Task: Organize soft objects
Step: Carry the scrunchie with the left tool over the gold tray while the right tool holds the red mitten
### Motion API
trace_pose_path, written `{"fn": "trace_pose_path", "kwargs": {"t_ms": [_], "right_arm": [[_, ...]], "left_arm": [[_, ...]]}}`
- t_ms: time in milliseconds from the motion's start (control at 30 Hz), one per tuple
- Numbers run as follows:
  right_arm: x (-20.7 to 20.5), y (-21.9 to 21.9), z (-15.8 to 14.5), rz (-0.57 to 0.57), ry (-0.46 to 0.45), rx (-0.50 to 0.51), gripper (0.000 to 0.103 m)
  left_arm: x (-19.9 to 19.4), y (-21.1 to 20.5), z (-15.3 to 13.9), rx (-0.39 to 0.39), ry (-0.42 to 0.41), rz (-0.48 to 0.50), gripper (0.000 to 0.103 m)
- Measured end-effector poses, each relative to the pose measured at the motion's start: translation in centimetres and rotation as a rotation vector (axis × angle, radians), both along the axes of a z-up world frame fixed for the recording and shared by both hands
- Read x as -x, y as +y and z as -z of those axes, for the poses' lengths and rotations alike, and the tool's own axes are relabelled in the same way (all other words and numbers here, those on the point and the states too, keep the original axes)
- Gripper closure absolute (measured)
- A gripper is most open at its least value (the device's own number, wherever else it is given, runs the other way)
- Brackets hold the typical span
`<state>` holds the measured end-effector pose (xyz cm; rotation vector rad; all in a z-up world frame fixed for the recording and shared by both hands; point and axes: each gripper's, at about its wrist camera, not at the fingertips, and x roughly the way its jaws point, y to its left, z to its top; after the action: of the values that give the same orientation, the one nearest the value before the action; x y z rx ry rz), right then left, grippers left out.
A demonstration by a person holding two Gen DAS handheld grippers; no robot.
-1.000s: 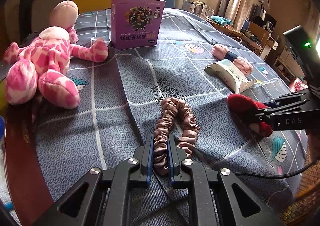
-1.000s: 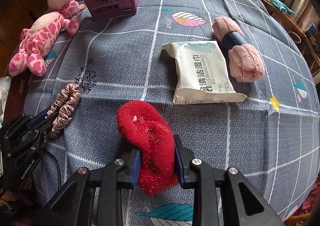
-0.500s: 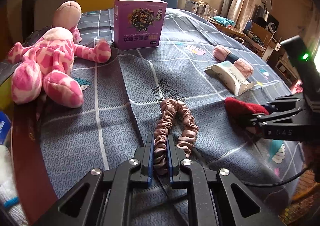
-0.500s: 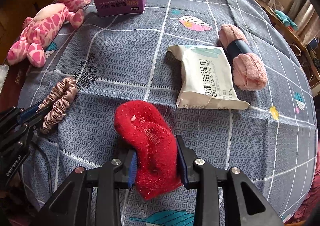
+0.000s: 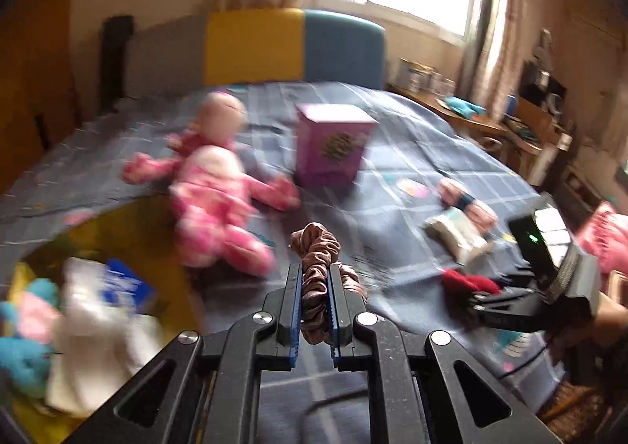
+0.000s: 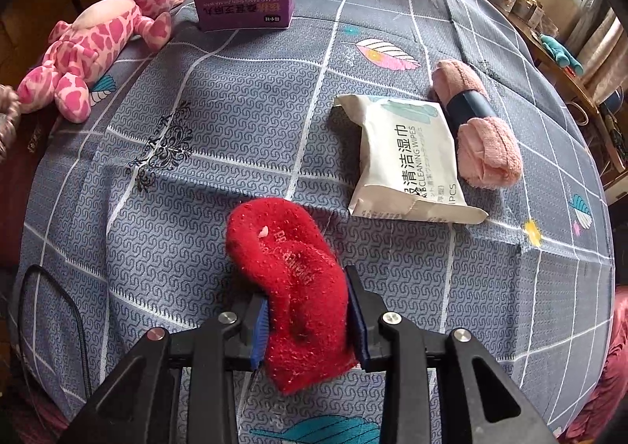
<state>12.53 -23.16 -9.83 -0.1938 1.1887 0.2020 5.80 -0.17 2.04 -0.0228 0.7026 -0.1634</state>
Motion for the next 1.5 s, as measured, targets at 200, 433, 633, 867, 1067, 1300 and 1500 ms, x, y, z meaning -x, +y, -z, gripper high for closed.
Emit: {"fn": "trace_pose_path", "kwargs": {"t_ms": [200,433,633,867,1067,1300,1500], "right_arm": [[0.2,0.2,-0.1,-0.009,-0.012,0.017,0.07],[0.4,0.3,-0.1,-0.011,-0.019,0.027,0.07],[0.5,0.5,-0.1,-0.012,-0.025,0.036,0.07],[0.5,0.5,-0.1,-0.009,-0.026,0.036,0.07],[0.5,0.5,-0.1,-0.012,-0.028,0.04,0.07],[0.5,0.6,-0.2,-0.014,-0.031,0.049,0.07],[0.5,0.6,-0.2,-0.017,-0.032,0.052,0.07]], "left_arm": [[1.3,4.5,-1.1,-0.005,-0.022,-0.124,0.091],[2.7,9.3,-0.9,-0.021,-0.037,-0.247,0.091],[3.2,12.5,0.0,-0.016,-0.017,-0.323,0.091],[3.4,15.1,1.3,-0.006,0.016,-0.389,0.091],[2.8,16.4,2.3,-0.002,0.05,-0.423,0.09],[0.1,19.4,4.7,-0.035,0.145,-0.489,0.088],[0.4,20.6,5.7,-0.041,0.167,-0.53,0.083]]}}
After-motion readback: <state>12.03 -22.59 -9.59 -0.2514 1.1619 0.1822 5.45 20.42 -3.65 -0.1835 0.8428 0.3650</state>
